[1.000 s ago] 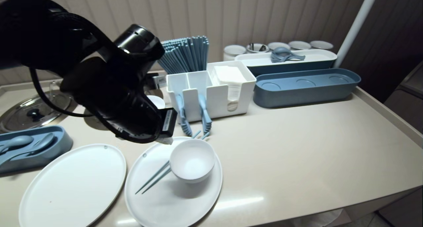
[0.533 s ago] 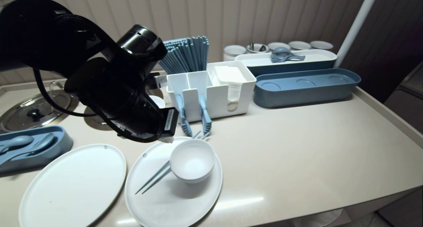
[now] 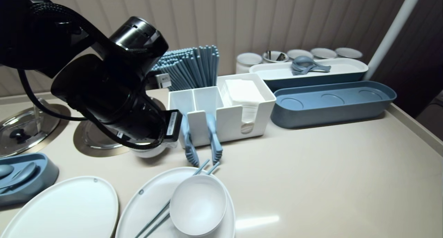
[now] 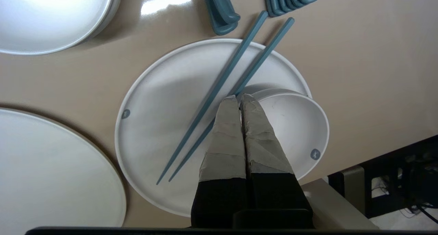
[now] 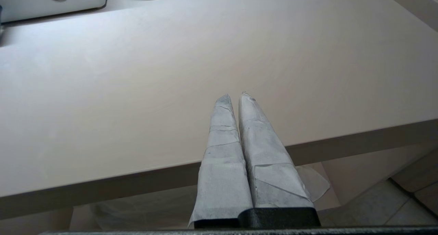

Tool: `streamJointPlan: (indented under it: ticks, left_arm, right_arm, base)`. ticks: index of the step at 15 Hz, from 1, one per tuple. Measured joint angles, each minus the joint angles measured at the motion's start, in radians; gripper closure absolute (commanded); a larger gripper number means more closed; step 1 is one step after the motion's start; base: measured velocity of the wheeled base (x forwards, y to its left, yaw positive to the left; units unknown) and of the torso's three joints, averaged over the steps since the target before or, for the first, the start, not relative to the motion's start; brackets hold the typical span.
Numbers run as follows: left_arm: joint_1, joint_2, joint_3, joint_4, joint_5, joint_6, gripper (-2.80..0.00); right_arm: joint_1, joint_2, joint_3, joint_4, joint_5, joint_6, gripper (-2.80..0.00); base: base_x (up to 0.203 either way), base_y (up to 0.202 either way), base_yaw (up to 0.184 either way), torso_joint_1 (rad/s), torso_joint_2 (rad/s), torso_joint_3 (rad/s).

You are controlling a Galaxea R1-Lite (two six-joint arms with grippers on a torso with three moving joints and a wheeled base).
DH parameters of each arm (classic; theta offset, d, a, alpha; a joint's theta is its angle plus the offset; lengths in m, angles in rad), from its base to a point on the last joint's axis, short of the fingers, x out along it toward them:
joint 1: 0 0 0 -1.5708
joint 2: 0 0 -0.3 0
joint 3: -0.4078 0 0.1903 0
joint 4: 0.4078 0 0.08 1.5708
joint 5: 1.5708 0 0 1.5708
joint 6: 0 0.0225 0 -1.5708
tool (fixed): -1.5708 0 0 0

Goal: Put the bowl back from the plate

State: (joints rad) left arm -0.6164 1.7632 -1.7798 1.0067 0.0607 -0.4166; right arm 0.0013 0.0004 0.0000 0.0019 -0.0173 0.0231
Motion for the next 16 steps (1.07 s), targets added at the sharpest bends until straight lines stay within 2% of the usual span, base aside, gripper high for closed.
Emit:
streamJointPlan:
  ticks: [3, 5, 7, 9, 13, 16]
  left_arm:
    - [-0.032, 0.001, 0.02, 0.002, 0.089, 0.0, 0.0]
    - [-0.061, 0.003, 0.033, 0.014, 0.116, 0.001, 0.0]
    - [-0.079, 0.004, 0.035, 0.069, 0.116, 0.013, 0.0]
    - [-0.087, 0.014, 0.033, 0.153, 0.112, 0.056, 0.0]
    - [-0.109, 0.024, 0.041, 0.189, 0.108, 0.068, 0.0]
    - [-0.119, 0.037, 0.045, 0.192, 0.076, 0.069, 0.0]
  right_arm:
    - [0.0, 0.0, 0.0, 0.0, 0.0, 0.0, 0.0]
    - [0.0, 0.0, 0.0, -0.001, 0.0, 0.0, 0.0]
    - [0.0, 0.0, 0.0, 0.0, 0.0, 0.0, 0.0]
    - [0.0, 0.0, 0.0, 0.0, 0.0, 0.0, 0.0]
    - [0.0, 0.0, 0.0, 0.0, 0.0, 0.0, 0.0]
    - [0.0, 0.0, 0.0, 0.0, 0.0, 0.0, 0.0]
  base:
    - [0.0, 0.0, 0.0, 0.0, 0.0, 0.0]
    - [0.0, 0.0, 0.0, 0.0, 0.0, 0.0]
    - [0.0, 0.0, 0.0, 0.0, 0.0, 0.0]
    - [0.0, 0.0, 0.0, 0.0, 0.0, 0.0]
    - [0.0, 0.0, 0.0, 0.0, 0.0, 0.0]
    - [0.0, 0.0, 0.0, 0.0, 0.0, 0.0]
